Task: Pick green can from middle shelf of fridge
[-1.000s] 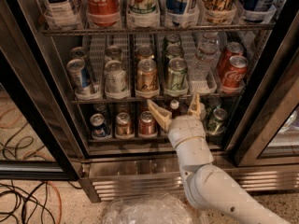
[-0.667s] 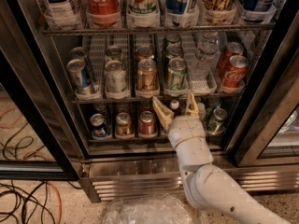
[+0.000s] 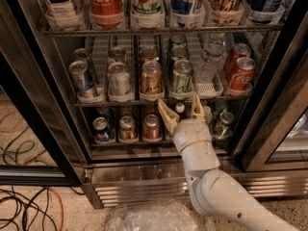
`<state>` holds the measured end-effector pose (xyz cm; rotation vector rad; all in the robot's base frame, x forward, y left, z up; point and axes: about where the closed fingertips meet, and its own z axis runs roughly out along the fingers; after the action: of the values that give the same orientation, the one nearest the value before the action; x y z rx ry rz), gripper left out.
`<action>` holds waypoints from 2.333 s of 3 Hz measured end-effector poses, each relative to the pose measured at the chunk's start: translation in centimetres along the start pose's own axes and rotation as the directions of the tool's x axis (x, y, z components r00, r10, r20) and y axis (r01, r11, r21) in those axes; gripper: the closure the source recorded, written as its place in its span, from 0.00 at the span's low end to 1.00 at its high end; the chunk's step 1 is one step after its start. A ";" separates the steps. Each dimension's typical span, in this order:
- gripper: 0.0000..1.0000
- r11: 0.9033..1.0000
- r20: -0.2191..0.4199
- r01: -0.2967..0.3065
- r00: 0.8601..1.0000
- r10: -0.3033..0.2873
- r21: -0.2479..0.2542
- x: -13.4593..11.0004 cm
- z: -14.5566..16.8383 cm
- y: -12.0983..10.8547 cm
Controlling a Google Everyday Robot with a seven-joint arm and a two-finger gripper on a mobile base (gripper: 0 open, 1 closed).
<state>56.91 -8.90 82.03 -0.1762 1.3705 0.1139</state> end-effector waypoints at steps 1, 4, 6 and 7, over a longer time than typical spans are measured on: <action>0.26 1.000 0.009 0.017 1.000 -0.017 0.015 -0.3 1.0 -0.5; 0.30 0.998 0.015 0.038 0.999 -0.039 0.040 0.2 5.5 -2.5; 0.31 0.996 0.031 0.062 0.997 -0.064 0.059 0.2 8.9 -3.9; 0.50 0.996 0.029 0.061 0.998 -0.063 0.063 0.3 8.8 -3.9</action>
Offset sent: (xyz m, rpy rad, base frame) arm 0.0090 -0.0036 0.0064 -0.0148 -0.0154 -0.0228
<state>66.21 -11.08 83.60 -0.1645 1.3343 0.0218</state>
